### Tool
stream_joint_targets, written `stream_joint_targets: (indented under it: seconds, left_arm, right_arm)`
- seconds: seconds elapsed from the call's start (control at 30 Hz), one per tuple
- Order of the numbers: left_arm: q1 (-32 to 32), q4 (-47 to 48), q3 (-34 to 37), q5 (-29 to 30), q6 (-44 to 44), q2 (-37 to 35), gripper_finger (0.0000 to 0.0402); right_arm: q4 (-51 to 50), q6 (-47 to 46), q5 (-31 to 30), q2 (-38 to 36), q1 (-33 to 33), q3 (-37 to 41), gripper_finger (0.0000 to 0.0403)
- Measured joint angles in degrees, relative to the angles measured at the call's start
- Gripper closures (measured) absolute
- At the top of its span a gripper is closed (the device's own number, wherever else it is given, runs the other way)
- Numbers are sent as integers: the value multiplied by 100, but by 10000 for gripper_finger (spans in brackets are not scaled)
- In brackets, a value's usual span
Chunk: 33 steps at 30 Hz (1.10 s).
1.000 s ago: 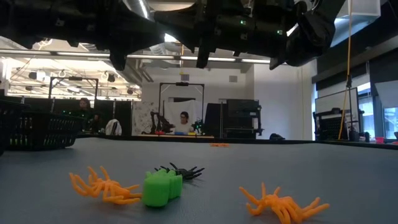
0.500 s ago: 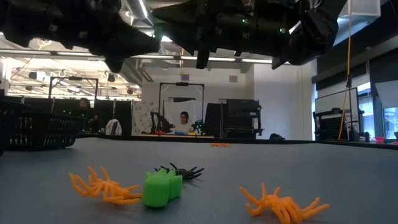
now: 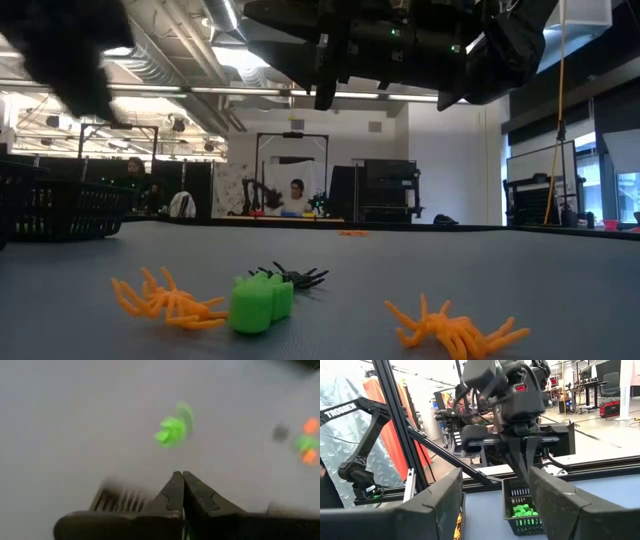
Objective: Sort Halloween decoration
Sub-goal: Put the green skeleton toy into the top black bin
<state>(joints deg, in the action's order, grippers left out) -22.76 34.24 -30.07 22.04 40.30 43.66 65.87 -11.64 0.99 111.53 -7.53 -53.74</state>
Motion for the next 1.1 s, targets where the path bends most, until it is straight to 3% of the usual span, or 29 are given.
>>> stream_joint_targets:
  seconds: [0.1,0.17,0.4,0.63,0.9,1.0,1.1]
  left_arm:
    - [-106,1580,-352,-350,997,8,397]
    - [-142,2114,-402,-465,1467,2,397]
    - [-138,2407,-369,-601,1613,13,400]
    - [-85,1321,-365,154,618,22,401]
    - [470,-1016,-365,155,-1741,646,401]
    - [768,-1524,-365,293,-2111,1012,401]
    - [1227,-1539,-365,54,-2136,1454,401]
  right_arm:
    - [4,-5,0,0,-2,-1,184]
    - [4,-9,0,0,0,-1,186]
    - [9,-47,-1,0,0,0,187]
    - [-35,-55,-98,0,2,0,187]
    - [-4,180,-43,-254,-1,6,187]
    - [-305,307,120,-565,-50,5,187]
    - [-1020,475,103,-896,-116,5,187]
